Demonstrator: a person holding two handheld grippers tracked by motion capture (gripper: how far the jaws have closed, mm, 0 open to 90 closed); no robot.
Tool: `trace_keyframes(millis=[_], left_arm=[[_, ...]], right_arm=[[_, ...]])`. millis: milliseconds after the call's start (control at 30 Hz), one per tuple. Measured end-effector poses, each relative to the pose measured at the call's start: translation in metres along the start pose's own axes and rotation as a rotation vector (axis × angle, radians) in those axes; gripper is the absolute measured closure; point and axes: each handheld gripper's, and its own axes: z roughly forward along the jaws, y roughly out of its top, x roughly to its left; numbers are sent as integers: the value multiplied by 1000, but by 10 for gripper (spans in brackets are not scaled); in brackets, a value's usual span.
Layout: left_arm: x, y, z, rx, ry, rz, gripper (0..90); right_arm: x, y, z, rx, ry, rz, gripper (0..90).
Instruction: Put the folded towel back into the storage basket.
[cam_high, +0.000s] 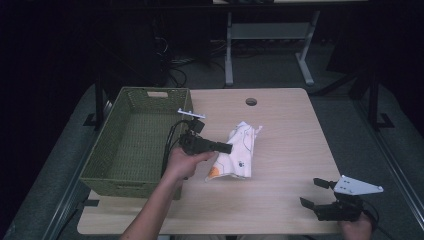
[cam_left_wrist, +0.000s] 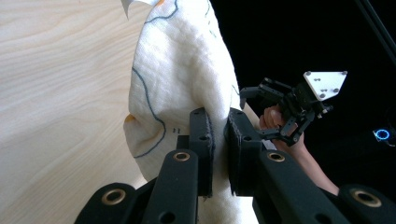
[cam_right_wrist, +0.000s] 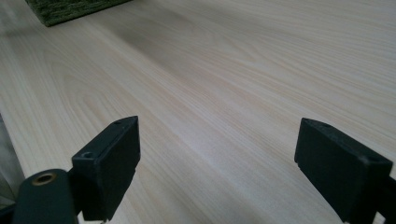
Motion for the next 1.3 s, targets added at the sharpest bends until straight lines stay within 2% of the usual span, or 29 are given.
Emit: trace_keyframes(millis=[167, 333, 900, 1300], left_arm=[[-1, 1, -11, -6, 1, 0, 833], [-3, 1, -23, -16, -23, 2, 832], [-6, 2, -64, -41, -15, 9, 832], [-6, 4, -87, -60, -17, 15, 832]], right_arm=[[-1, 0, 1, -2, 0, 1, 136], [0, 0, 0, 2, -6, -1, 136], [0, -1, 2, 16, -15, -2, 136], [-1, 0, 4, 22, -20, 1, 136]])
